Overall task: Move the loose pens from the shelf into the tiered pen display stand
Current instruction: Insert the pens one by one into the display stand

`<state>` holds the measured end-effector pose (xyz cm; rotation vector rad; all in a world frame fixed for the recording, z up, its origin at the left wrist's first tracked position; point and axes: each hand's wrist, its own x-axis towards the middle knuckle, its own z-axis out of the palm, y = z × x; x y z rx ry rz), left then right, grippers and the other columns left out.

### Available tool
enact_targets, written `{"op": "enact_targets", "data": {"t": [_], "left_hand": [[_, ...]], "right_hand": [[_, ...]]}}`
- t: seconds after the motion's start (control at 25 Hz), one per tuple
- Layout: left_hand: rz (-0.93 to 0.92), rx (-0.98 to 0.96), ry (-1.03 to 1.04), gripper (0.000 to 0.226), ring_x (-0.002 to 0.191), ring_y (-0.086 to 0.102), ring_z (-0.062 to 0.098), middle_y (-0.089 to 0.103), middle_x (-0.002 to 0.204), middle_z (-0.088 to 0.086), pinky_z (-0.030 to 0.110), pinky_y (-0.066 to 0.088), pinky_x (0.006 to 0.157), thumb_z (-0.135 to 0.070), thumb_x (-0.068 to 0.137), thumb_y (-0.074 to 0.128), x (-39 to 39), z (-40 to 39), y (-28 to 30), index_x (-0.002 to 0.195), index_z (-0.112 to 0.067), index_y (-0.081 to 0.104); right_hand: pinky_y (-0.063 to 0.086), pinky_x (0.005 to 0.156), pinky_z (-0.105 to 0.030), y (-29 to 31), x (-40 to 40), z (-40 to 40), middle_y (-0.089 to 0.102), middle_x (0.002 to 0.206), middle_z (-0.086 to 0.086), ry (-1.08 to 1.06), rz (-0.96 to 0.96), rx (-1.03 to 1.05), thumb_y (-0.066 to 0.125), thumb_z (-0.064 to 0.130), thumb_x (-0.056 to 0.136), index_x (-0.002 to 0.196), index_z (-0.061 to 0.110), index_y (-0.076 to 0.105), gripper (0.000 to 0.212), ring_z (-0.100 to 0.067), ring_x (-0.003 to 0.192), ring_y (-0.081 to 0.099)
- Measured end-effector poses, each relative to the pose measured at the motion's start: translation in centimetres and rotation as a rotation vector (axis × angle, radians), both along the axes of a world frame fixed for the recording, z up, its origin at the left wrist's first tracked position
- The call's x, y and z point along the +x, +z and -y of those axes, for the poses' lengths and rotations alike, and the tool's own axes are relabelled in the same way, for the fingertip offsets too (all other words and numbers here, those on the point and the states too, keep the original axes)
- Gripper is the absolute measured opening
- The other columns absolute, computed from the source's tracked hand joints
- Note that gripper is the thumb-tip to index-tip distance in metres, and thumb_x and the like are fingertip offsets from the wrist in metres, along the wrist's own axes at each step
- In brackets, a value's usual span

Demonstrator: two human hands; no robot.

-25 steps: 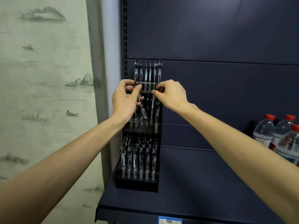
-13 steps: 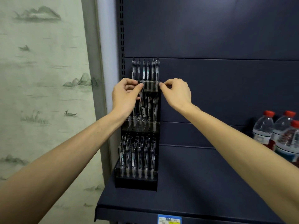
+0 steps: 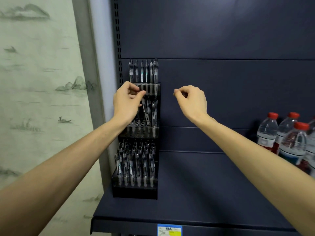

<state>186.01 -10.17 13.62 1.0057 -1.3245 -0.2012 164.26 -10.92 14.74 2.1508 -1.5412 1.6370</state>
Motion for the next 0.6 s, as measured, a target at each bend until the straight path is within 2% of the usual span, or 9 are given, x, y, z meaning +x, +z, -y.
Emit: {"op": "enact_targets", "data": {"t": [0.08, 0.16, 0.24, 0.48, 0.6], "left_hand": [[0.068, -0.014, 0.041, 0.017, 0.071, 0.07, 0.019, 0.068, 0.082, -0.001, 0.038, 0.063, 0.07, -0.023, 0.092, 0.077, 0.1, 0.2, 0.1, 0.091, -0.019, 0.06], [0.205, -0.037, 0.085, 0.018, 0.063, 0.064, 0.008, 0.068, 0.079, -0.007, 0.025, 0.055, 0.069, -0.026, 0.091, 0.077, -0.3, 0.0, 0.3, 0.09, -0.022, 0.06], [0.312, -0.007, 0.089, 0.016, 0.059, 0.059, 0.001, 0.067, 0.078, -0.012, 0.023, 0.052, 0.069, -0.028, 0.091, 0.077, -1.1, 0.0, 0.1, 0.089, -0.022, 0.061], [0.135, 0.023, 0.134, 0.01, 0.073, 0.065, 0.001, 0.072, 0.086, -0.01, 0.023, 0.056, 0.076, -0.027, 0.092, 0.076, -1.3, -0.1, -3.2, 0.095, -0.021, 0.07], [0.091, 0.068, 0.124, 0.006, 0.072, 0.064, 0.003, 0.072, 0.085, -0.013, 0.03, 0.058, 0.079, -0.03, 0.093, 0.075, -1.6, -0.1, -3.9, 0.097, -0.026, 0.072]], "right_hand": [[0.038, 0.058, -0.026, -0.2, -0.4, 0.0, 0.062, 0.067, 0.011, 0.004, 0.003, 0.002, 0.053, 0.038, 0.101, 0.093, 0.022, 0.077, 0.03, -0.008, 0.066, 0.058], [0.038, 0.059, -0.026, -0.6, -0.5, 0.0, 0.061, 0.065, 0.011, 0.02, 0.015, 0.007, 0.053, 0.037, 0.101, 0.093, 0.022, 0.078, 0.03, -0.009, 0.064, 0.057], [0.038, 0.059, -0.026, -1.1, -0.5, 0.2, 0.059, 0.061, 0.011, 0.03, 0.021, 0.023, 0.054, 0.037, 0.101, 0.092, 0.022, 0.078, 0.03, -0.008, 0.061, 0.055], [0.039, 0.059, -0.025, -3.2, -0.1, 1.1, 0.061, 0.063, 0.012, 0.068, 0.029, 0.067, 0.054, 0.038, 0.101, 0.093, 0.025, 0.078, 0.028, -0.008, 0.063, 0.058], [0.037, 0.056, -0.025, -3.9, 0.7, 1.4, 0.062, 0.061, 0.009, 0.092, 0.036, 0.108, 0.054, 0.037, 0.102, 0.093, 0.025, 0.077, 0.028, -0.008, 0.059, 0.056]]}}
